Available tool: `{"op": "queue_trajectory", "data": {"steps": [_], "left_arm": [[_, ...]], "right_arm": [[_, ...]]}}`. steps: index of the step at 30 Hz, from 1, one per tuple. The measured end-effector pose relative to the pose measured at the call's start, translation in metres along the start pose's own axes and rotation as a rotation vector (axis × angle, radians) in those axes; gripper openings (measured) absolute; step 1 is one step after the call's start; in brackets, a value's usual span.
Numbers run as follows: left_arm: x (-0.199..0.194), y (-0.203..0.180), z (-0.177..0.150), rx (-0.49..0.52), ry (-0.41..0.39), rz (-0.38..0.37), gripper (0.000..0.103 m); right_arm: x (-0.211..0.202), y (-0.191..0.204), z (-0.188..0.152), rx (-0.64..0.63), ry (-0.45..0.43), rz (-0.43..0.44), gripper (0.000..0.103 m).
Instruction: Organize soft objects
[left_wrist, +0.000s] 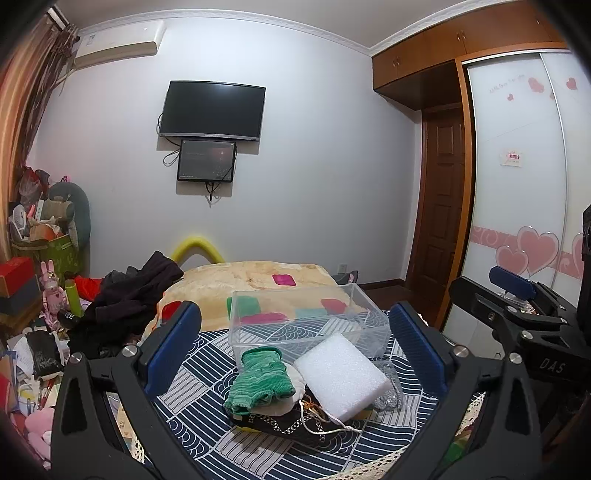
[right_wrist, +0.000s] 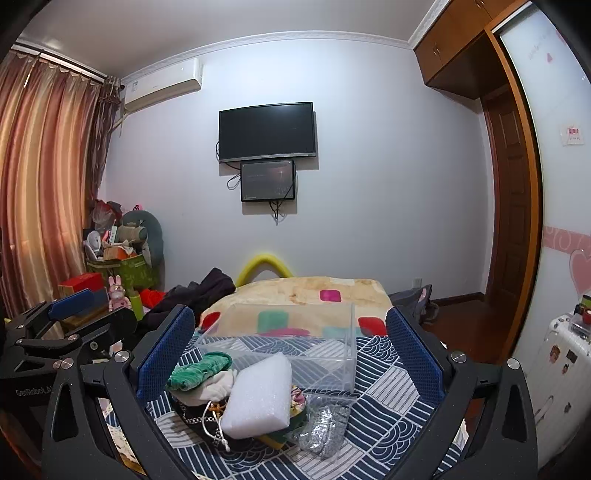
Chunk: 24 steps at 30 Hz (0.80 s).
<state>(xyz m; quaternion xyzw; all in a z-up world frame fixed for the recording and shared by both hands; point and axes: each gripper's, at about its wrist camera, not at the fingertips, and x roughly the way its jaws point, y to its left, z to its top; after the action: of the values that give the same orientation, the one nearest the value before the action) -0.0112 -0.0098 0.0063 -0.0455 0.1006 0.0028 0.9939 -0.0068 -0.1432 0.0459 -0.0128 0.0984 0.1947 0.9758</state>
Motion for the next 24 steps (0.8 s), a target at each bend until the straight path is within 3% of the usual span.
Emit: {"op": "queue_trajectory", "data": {"steps": [24], "left_arm": [[0.0017, 0.0011, -0.0004, -0.012, 0.009, -0.008, 0.103]], "right_arm": [[-0.0004, 0.0014, -0.0031, 0.003, 0.003, 0.005, 0.103]]}}
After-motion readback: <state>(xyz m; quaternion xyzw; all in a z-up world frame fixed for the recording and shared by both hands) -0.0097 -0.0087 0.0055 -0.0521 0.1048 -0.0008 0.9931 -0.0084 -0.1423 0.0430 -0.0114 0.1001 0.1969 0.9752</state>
